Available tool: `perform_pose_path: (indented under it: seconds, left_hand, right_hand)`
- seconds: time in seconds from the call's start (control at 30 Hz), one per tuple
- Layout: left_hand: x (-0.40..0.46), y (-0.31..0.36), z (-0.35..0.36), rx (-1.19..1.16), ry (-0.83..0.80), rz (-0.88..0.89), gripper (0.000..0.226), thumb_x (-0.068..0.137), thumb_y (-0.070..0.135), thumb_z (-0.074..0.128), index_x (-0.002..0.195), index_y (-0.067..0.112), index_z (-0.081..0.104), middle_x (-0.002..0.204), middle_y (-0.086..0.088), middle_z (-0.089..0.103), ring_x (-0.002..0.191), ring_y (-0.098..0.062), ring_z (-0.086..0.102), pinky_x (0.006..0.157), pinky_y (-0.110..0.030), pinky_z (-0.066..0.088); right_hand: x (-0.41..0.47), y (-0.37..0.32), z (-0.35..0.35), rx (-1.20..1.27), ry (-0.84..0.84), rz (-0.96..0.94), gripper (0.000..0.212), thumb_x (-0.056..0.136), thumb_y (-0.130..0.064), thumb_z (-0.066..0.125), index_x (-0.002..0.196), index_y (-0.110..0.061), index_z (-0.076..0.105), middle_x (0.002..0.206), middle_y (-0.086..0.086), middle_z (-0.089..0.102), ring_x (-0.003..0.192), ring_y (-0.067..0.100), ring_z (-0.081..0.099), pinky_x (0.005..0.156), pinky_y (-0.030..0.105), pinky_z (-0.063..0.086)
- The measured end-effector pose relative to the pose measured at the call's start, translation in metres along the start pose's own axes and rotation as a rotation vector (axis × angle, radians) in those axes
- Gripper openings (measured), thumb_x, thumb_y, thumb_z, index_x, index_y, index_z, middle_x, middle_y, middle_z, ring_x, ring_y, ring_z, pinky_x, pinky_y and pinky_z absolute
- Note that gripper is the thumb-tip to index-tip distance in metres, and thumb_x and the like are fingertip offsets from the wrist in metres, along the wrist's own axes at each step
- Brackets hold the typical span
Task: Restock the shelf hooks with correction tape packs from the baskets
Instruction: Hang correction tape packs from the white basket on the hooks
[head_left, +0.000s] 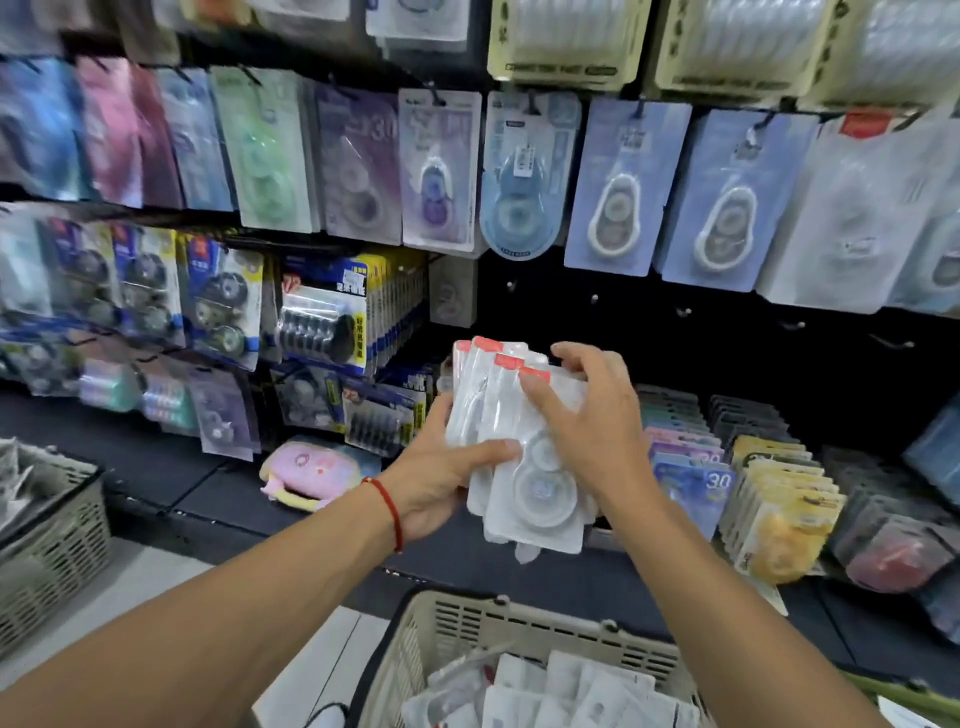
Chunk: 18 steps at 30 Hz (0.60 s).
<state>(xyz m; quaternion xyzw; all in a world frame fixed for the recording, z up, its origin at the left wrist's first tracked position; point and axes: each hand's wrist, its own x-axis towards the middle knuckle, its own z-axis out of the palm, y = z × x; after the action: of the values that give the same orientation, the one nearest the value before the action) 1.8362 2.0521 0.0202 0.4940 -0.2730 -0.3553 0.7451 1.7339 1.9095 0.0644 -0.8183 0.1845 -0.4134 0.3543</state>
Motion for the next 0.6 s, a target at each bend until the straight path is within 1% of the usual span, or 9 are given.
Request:
perform_pose_path:
  seconds: [0.07, 0.13, 0.2, 0.23, 0.3, 0.37, 0.43, 0.53, 0.6]
  left_hand:
    - [0.012, 0.006, -0.006, -0.062, 0.099, 0.044, 0.085, 0.069, 0.001, 0.09, 0.14, 0.025, 0.048, 0.131, -0.01, 0.071, 0.114, -0.028, 0.072, 0.085, -0.042, 0.063]
    - [0.023, 0.009, -0.015, -0.124, 0.19, 0.091, 0.084, 0.068, 0.004, 0.088, 0.139, 0.025, 0.048, 0.13, -0.011, 0.071, 0.114, -0.029, 0.073, 0.088, -0.046, 0.062]
    - [0.033, 0.013, -0.025, -0.165, 0.246, 0.138, 0.083, 0.069, 0.004, 0.087, 0.14, 0.025, 0.048, 0.128, -0.009, 0.073, 0.114, -0.03, 0.073, 0.092, -0.051, 0.061]
    - [0.036, 0.015, -0.029, -0.173, 0.256, 0.157, 0.083, 0.07, 0.004, 0.086, 0.14, 0.026, 0.048, 0.128, -0.009, 0.073, 0.114, -0.03, 0.073, 0.091, -0.052, 0.061]
    - [0.04, 0.017, -0.038, -0.174, 0.251, 0.191, 0.082, 0.073, 0.005, 0.086, 0.142, 0.026, 0.046, 0.131, -0.009, 0.072, 0.116, -0.031, 0.072, 0.092, -0.054, 0.061]
    - [0.043, 0.015, -0.045, -0.173, 0.231, 0.217, 0.08, 0.078, 0.004, 0.083, 0.144, 0.027, 0.045, 0.135, -0.009, 0.07, 0.122, -0.031, 0.069, 0.098, -0.058, 0.057]
    - [0.042, 0.013, -0.049, -0.183, 0.243, 0.239, 0.078, 0.08, 0.004, 0.083, 0.144, 0.029, 0.046, 0.136, -0.009, 0.069, 0.123, -0.031, 0.069, 0.098, -0.058, 0.057]
    - [0.037, 0.015, -0.055, -0.158, 0.387, 0.313, 0.086, 0.067, 0.011, 0.094, 0.139, 0.029, 0.049, 0.131, -0.004, 0.072, 0.117, -0.026, 0.072, 0.09, -0.049, 0.062]
    - [0.034, 0.019, -0.06, -0.094, 0.473, 0.373, 0.089, 0.063, 0.015, 0.099, 0.136, 0.035, 0.051, 0.126, 0.002, 0.074, 0.115, -0.022, 0.073, 0.092, -0.048, 0.061]
  right_hand:
    - [0.007, 0.001, 0.008, 0.041, 0.038, 0.064, 0.059, 0.094, -0.049, 0.069, 0.144, -0.027, 0.049, 0.13, -0.009, 0.046, 0.111, 0.004, 0.051, 0.09, 0.014, 0.04]
    - [0.008, 0.007, 0.014, 0.087, 0.009, 0.164, 0.069, 0.088, -0.061, 0.069, 0.145, -0.031, 0.044, 0.128, -0.012, 0.051, 0.107, 0.001, 0.056, 0.085, 0.018, 0.044]
    - [0.008, 0.015, 0.021, 0.143, -0.133, 0.269, 0.07, 0.073, -0.076, 0.068, 0.129, -0.036, 0.055, 0.11, -0.019, 0.064, 0.093, -0.004, 0.063, 0.075, 0.02, 0.048]
    - [0.009, 0.02, 0.024, 0.162, -0.205, 0.29, 0.063, 0.068, -0.08, 0.066, 0.115, -0.039, 0.063, 0.098, -0.02, 0.069, 0.083, -0.004, 0.066, 0.071, 0.022, 0.049]
    - [0.012, 0.03, 0.032, 0.196, -0.302, 0.273, 0.044, 0.071, -0.077, 0.066, 0.092, -0.039, 0.071, 0.082, -0.019, 0.073, 0.069, 0.004, 0.068, 0.067, 0.03, 0.054]
    - [0.015, 0.036, 0.038, 0.254, -0.34, 0.236, 0.039, 0.079, -0.07, 0.068, 0.097, -0.036, 0.075, 0.093, -0.015, 0.078, 0.084, 0.009, 0.074, 0.08, 0.039, 0.061]
    - [0.018, 0.038, 0.041, 0.333, -0.32, 0.206, 0.036, 0.081, -0.066, 0.068, 0.103, -0.038, 0.073, 0.103, -0.012, 0.078, 0.096, 0.008, 0.075, 0.083, 0.035, 0.059]
    - [0.025, 0.037, 0.043, 0.441, -0.199, 0.202, 0.028, 0.086, -0.06, 0.067, 0.1, -0.036, 0.065, 0.098, -0.011, 0.075, 0.086, 0.013, 0.075, 0.059, 0.034, 0.06]
    - [0.031, 0.038, 0.043, 0.461, -0.128, 0.167, 0.018, 0.097, -0.047, 0.066, 0.104, -0.031, 0.061, 0.095, -0.012, 0.074, 0.081, 0.01, 0.074, 0.053, 0.025, 0.056]
